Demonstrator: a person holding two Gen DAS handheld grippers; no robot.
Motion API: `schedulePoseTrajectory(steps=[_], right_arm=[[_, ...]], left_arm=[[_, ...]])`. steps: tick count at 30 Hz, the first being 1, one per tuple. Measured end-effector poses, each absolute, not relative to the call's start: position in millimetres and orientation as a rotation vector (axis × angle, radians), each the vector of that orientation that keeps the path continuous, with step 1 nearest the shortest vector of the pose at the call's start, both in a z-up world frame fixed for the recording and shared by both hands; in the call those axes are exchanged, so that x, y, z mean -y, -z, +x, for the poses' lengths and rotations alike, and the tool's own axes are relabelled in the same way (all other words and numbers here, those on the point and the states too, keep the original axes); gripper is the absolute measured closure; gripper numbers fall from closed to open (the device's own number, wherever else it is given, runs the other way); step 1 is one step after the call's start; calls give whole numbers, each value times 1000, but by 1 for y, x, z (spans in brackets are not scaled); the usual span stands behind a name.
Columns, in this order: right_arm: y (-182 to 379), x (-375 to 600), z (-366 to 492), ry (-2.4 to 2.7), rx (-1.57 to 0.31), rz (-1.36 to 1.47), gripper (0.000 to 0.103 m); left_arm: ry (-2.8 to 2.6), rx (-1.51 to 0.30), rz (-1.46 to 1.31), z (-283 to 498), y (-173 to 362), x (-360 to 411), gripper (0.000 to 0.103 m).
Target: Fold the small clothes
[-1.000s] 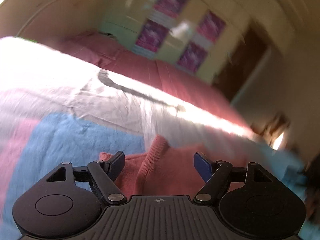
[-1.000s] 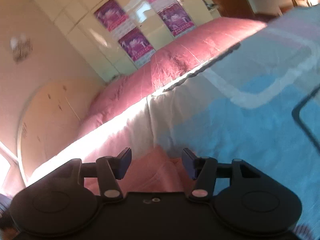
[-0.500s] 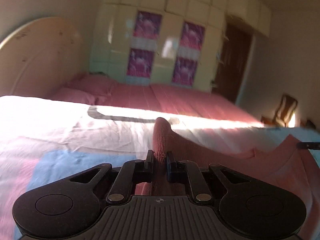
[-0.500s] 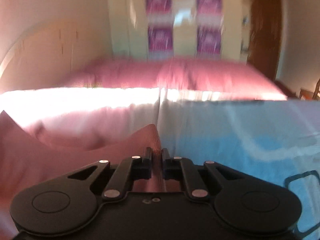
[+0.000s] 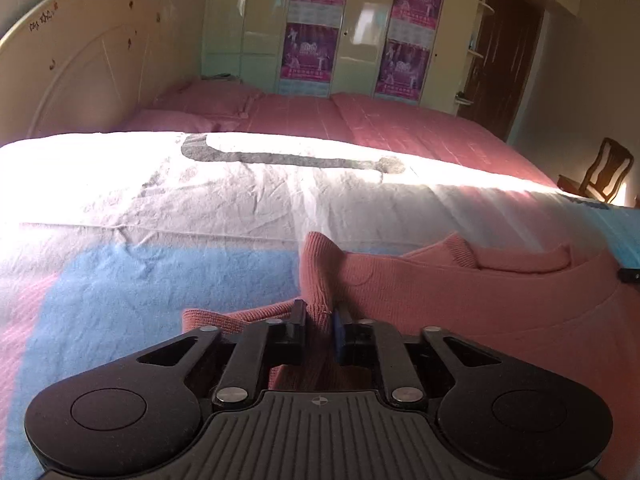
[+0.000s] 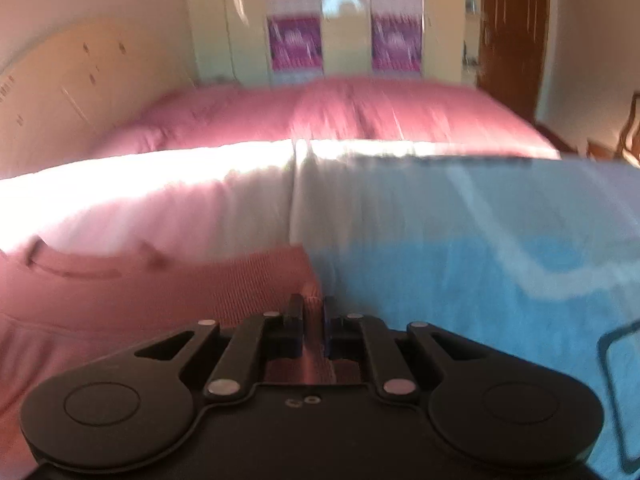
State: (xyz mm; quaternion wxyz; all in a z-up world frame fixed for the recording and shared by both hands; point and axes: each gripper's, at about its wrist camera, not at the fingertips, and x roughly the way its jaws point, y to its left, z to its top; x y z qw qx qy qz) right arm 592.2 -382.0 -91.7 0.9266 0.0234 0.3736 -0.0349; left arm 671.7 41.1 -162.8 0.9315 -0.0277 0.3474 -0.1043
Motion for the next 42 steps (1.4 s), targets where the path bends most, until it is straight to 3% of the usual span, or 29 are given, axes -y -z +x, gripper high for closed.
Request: schedulePoseTrajectory(steps=[2,5,7,9,15,22,24,28,35,38,40,42], right_arm=[[87,379,592,105,-773,47,77],[59,359,568,87,-667,-30,72],[51,336,555,-64,-666,-25,77],[56,300,547,-211,-682,-82,74],[93,244,593,-241,-790,-132,71],[69,251,572,-205,-729,-118,70],[65,255,560,-278,-725,-115,70],[92,236,571,-284,-780,-218,61],[66,266,546,-250,-728,-58,61],[81,242,532,-341,-765,-127,62],[96,233,528,-335,-758,-207,62],[93,246,528,-304,-754,-173,66]], left_arm=[[184,-716,-57,663,152,-40,79],[252,-627,-23,629,117,-26,78],[408,-637,-54,610,109,2,78],[501,-645,60,602,114,45,76],[482,-711,148,644,151,99,53],[395,-643,28,620,117,51,52],[386,-674,-1,618,124,42,52],[328,-700,71,635,161,40,52],[391,-641,34,571,134,55,52],[446,-660,108,556,148,91,52],[418,-651,157,554,159,94,45],[399,-660,129,554,156,78,44]])
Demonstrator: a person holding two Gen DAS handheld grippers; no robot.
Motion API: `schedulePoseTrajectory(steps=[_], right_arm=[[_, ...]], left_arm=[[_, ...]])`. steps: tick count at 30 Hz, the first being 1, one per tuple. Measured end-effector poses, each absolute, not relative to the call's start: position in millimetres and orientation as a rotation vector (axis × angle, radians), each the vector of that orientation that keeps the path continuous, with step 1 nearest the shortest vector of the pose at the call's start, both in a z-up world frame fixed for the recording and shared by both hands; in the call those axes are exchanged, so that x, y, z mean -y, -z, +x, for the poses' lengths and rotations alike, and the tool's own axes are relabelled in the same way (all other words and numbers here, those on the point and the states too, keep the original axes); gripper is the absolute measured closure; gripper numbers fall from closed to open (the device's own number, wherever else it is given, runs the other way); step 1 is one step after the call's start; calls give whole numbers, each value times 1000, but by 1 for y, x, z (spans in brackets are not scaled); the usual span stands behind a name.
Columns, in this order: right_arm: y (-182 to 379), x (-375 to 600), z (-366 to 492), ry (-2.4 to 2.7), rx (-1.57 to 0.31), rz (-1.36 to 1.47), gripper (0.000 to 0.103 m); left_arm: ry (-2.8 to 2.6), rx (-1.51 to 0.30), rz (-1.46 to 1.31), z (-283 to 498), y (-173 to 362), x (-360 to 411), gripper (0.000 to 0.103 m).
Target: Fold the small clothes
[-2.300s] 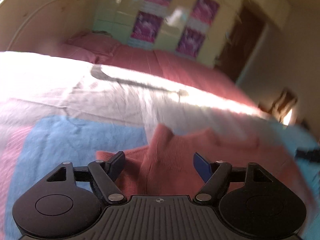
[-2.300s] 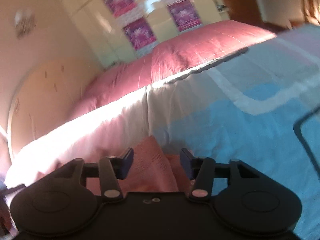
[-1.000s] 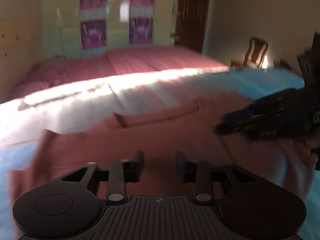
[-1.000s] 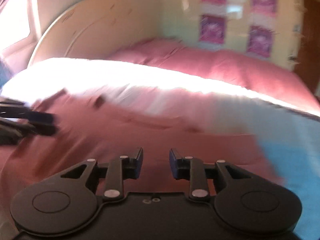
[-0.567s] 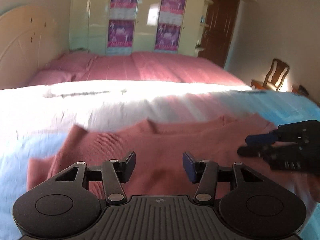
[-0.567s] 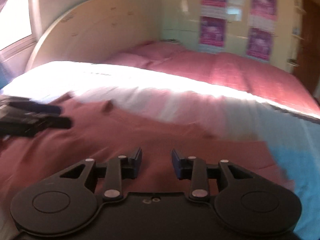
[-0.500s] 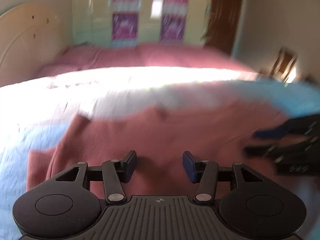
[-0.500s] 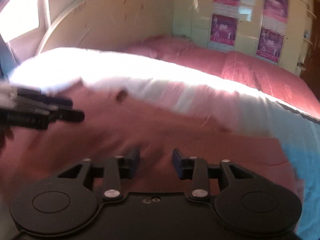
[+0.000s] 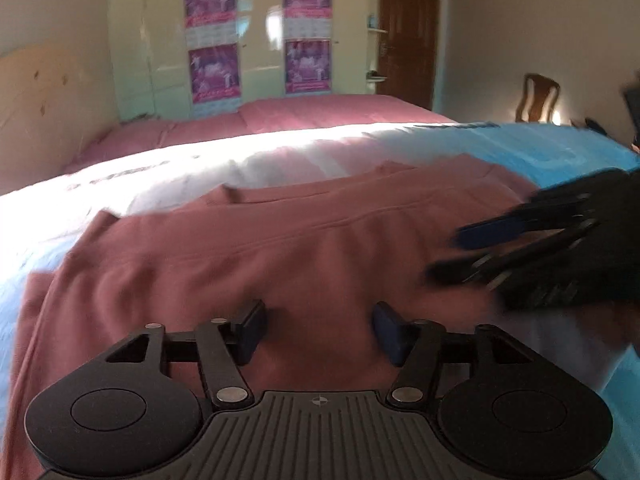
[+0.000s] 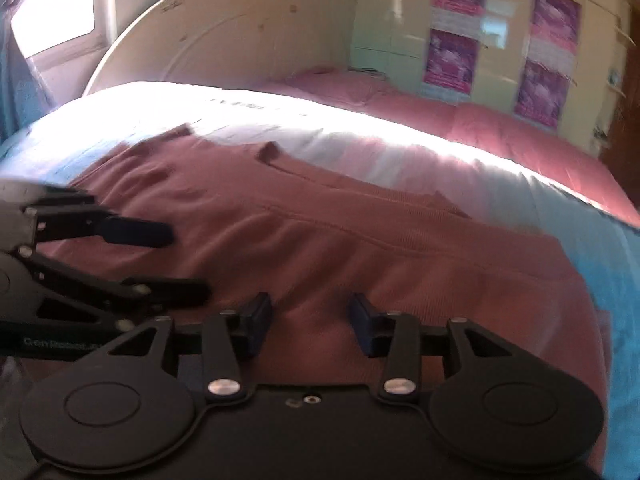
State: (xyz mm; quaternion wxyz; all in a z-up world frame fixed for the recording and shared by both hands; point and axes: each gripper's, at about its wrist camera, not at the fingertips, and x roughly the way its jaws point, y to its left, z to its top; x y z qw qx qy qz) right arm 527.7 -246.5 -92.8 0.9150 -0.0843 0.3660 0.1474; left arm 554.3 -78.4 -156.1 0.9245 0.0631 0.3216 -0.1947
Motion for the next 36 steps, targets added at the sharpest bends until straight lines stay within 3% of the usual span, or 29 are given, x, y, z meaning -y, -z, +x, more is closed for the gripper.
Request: schedulePoseTrajectory(steps=[4,9,17,22,28,32,36], right_arm=[[72,281,509,-195,-736,-137,59],[89,275,490,-202,-764,-205,61],[95,353,457,-32,-783,-112,62],[72,308,448,-78,-705,-97,61],[96,224,449,-236,-775,-153,60],[105,214,440,-212,-787,-216,62],[98,257,435,-109,-800,-185,64]], left_arm=[[339,-632,103,539,139,43,44],[281,-674,69,533,157,24,44],[110,-674,45,513,162,-66,44],[207,-605,91,490,140,-6,44],[331,-652,105,476,150,71,43],[316,-692,133,469,161,76,43],[222,-681,114,459,156,33,44]])
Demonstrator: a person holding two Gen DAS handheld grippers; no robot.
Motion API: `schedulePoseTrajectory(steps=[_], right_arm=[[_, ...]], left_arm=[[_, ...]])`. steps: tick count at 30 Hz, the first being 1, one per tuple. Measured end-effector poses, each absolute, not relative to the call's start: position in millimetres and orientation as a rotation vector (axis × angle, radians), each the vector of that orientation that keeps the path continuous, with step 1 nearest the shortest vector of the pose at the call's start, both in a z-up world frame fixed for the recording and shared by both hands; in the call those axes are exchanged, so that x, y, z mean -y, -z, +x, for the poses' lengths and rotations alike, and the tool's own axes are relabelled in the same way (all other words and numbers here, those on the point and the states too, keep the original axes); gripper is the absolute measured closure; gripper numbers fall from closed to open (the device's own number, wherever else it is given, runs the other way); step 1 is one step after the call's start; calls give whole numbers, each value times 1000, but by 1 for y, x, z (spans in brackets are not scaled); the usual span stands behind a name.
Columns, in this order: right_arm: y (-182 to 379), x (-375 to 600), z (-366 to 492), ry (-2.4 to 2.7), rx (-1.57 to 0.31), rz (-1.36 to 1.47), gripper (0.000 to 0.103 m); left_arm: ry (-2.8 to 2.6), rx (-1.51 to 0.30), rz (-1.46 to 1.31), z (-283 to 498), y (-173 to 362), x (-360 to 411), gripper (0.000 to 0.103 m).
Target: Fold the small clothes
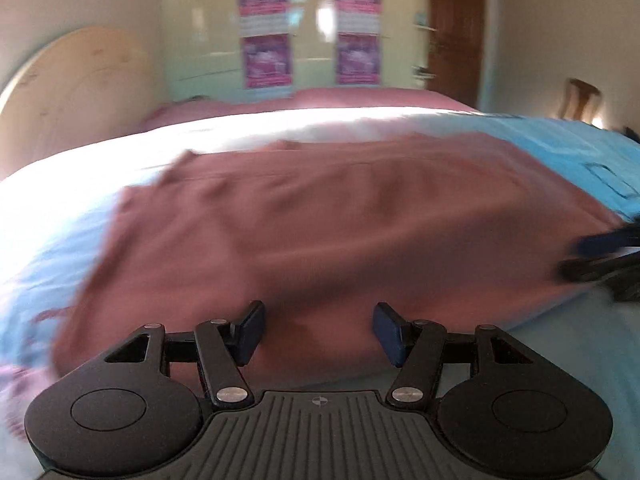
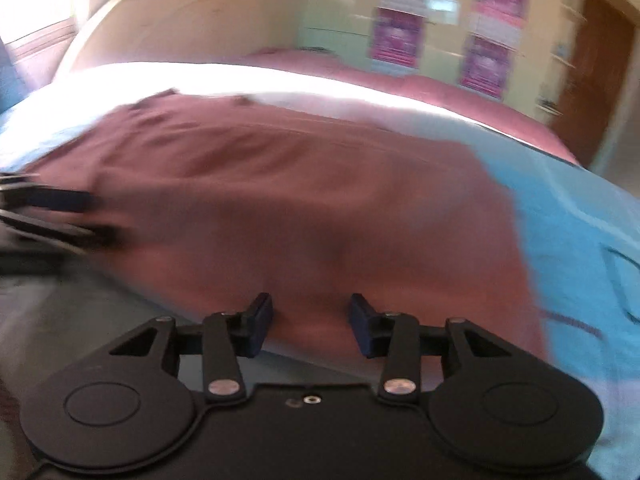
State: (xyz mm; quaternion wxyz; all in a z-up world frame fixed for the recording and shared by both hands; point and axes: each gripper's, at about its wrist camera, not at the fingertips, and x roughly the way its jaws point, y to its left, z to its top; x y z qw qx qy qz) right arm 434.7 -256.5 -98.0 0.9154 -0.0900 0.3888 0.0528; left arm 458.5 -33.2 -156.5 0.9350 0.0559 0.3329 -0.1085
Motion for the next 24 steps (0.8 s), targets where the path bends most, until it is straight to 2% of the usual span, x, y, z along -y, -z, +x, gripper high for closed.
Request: schedulePoseTrajectory(steps=[7,10,12,13,15,21,24], right_arm=[[97,312,428,14,-825,-174,66],[88,313,426,27,-801,-162,82],[84,316,427,32,-788,-111,87],[88,317,429,42,-811,-103,95],[102,317,433,56,-859,-127,96],[86,322,421,58,-819,-125,95],[98,327,423,73,-871,-139,98]], left_arm=[[70,-698,22,466,155,-36,44],[33,-721,50,475,161,-39,44],[31,-739,36,479,167,-44,44],[29,-737,37,480,169,-44,44],[23,-738,50,477,167,-41,44],[27,-736,44,464,164,-43,44],[30,-738,60,462,163,-42,44]])
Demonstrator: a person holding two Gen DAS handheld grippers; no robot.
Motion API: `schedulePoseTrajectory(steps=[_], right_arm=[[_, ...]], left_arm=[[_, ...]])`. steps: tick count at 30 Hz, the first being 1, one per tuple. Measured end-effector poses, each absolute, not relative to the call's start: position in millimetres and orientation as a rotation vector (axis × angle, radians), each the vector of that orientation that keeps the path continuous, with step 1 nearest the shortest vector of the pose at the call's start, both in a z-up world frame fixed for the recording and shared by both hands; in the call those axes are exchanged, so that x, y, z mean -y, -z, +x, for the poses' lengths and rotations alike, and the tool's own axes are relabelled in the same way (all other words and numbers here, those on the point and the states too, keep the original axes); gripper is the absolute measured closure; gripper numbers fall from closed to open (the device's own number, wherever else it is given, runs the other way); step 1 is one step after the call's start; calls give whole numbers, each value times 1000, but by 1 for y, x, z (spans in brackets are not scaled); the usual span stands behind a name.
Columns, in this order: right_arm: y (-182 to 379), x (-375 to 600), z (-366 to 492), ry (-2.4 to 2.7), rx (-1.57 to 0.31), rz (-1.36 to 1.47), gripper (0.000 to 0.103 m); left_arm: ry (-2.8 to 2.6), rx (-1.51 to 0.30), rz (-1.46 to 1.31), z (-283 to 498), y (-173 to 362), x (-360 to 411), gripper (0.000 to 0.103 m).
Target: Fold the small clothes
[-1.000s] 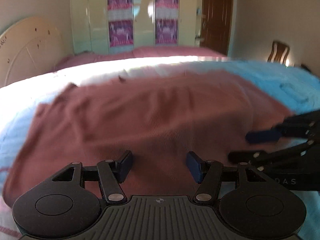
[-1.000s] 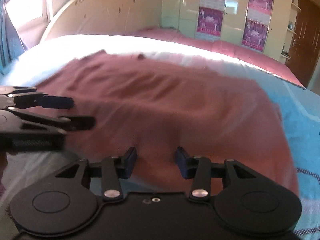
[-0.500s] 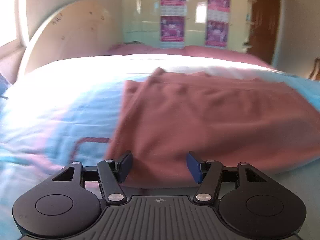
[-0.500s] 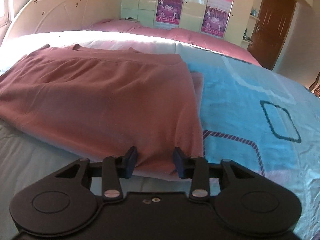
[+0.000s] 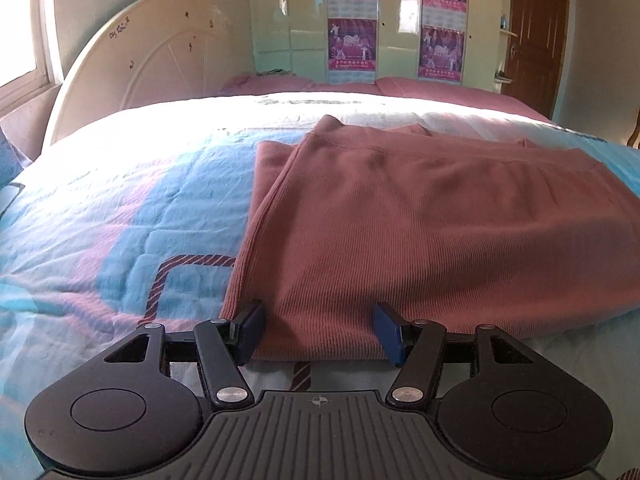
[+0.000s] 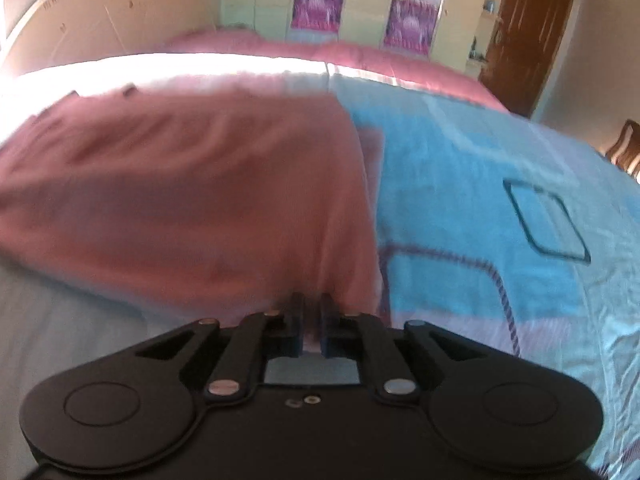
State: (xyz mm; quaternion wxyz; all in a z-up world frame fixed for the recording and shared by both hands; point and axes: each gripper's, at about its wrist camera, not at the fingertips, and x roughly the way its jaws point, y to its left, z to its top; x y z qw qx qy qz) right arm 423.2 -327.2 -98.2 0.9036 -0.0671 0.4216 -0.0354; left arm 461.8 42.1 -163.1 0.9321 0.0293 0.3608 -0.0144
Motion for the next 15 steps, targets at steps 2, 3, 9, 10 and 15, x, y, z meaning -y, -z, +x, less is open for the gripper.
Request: schedulePoseTrajectory(steps=[2,3,9,10,15], right_arm=[[95,326,422,69,-868,-146,97],[92,326,421,71,-850,-141,97],[99,331,418,83,-863,-127,96],[99,332,418,84,-867,-127,96],[82,329,408,101,-816,-109,63]], left_arm=[[34,-739,65,461,164,-42,44],[36,-738,62,461,164,-42,44],[44,-741,75,463,165,-41,43],[47,-745,68,464,165,-43,42],[-33,-601,25,436,130,-50,26]])
